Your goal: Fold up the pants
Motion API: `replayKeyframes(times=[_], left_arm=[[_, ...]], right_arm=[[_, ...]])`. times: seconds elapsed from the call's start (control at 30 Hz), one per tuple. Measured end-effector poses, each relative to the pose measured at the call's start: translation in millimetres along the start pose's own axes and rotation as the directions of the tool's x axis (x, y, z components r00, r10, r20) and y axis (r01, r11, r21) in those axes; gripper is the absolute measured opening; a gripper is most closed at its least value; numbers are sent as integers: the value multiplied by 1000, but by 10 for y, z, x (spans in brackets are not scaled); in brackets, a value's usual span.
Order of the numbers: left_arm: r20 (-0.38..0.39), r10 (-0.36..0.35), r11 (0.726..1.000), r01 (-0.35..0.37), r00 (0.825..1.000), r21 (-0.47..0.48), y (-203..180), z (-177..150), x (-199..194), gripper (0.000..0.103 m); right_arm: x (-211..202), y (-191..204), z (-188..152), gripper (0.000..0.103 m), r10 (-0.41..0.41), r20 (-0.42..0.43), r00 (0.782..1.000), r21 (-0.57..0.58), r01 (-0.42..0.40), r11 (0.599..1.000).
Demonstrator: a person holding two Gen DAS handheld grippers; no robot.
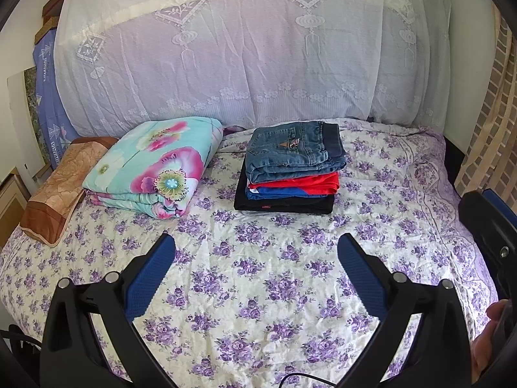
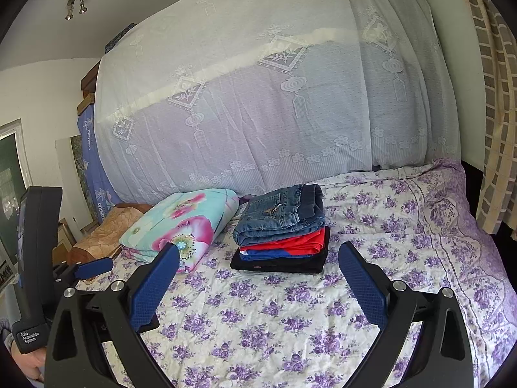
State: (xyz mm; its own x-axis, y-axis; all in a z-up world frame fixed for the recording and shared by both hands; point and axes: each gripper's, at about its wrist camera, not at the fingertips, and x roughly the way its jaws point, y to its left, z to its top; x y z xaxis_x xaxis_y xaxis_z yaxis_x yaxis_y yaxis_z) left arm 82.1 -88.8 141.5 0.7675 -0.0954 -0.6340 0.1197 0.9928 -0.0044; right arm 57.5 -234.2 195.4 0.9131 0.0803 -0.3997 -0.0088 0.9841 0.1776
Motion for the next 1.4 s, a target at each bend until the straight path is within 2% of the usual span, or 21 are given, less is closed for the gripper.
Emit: replayKeyframes(times=[0.8,1.07,1.4], left_arm=[[4,-14,1000,14,1000,8,-25,-17,14,98],[3,11,1000,-11,1000,-1,-7,-35,76,98],[-19,-18,1000,18,1000,16,-9,9,133,98]], right_arm=[[26,-24,-12,99,-3,-8,1000,6,3,1000],[52,-47,-49,99,-10,-10,1000,20,11,1000],[73,-55,-50,99,-12,-11,1000,31,12,999]])
